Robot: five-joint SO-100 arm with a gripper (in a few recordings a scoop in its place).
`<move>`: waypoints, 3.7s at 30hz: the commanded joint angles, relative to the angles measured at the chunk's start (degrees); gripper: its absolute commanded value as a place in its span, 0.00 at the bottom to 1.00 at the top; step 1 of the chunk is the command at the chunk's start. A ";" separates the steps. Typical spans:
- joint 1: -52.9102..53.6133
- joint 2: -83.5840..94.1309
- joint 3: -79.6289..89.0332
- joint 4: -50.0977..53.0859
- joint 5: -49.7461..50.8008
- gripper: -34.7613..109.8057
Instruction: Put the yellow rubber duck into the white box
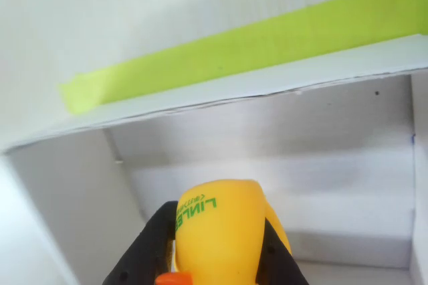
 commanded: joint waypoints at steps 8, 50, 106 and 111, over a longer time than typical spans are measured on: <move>-0.26 5.71 1.41 -0.26 -3.25 0.43; -42.63 88.15 27.77 17.49 37.44 0.24; -54.84 132.63 110.13 -4.04 50.62 0.25; -55.11 132.63 110.13 -4.13 50.27 0.24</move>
